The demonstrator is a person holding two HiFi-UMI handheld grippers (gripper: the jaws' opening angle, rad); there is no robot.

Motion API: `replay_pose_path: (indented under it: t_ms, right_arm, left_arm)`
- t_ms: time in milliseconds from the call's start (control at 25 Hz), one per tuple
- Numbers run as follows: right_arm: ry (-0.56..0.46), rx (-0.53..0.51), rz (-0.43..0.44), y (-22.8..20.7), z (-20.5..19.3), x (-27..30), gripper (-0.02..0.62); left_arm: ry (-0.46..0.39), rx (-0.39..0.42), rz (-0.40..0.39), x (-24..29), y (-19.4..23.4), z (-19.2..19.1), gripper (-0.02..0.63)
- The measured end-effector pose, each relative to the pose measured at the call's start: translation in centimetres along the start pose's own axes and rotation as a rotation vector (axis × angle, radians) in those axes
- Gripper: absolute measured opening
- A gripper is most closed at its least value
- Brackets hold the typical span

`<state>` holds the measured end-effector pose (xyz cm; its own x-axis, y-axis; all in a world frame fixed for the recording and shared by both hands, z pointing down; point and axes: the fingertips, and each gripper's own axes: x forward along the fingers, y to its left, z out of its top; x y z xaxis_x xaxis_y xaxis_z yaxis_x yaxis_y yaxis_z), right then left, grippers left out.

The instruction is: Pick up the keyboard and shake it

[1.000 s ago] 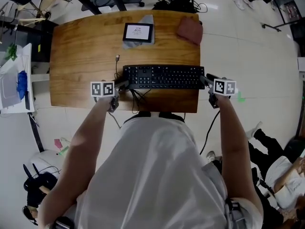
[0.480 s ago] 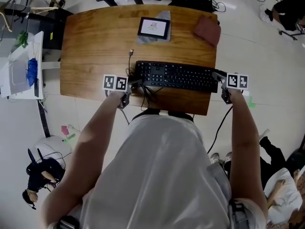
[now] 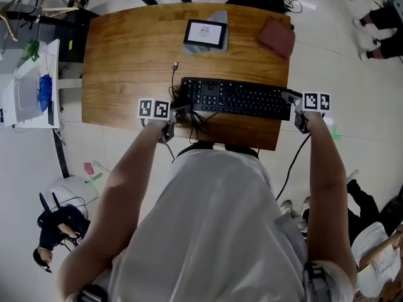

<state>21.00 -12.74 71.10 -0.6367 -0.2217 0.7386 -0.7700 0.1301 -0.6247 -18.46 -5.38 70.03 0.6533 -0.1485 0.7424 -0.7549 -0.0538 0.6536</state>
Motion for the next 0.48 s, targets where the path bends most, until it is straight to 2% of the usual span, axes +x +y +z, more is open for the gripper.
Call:
replay_pose_path:
  t_ms: [240, 280, 480]
  right_arm:
    - [0.012, 0.051, 0.025, 0.01, 0.01, 0.38, 0.212]
    - [0.012, 0.06, 0.03, 0.05, 0.02, 0.43, 0.21]
    - [0.017, 0.082, 0.012, 0.08, -0.04, 0.36, 0.204]
  left_arm:
    - [-0.016, -0.091, -0.057, -0.19, 0.53, 0.5, 0.191]
    - [-0.015, -0.088, -0.055, -0.22, 0.64, 0.54, 0.167]
    - [-0.023, -0.063, -0.058, -0.05, 0.39, 0.58, 0.15]
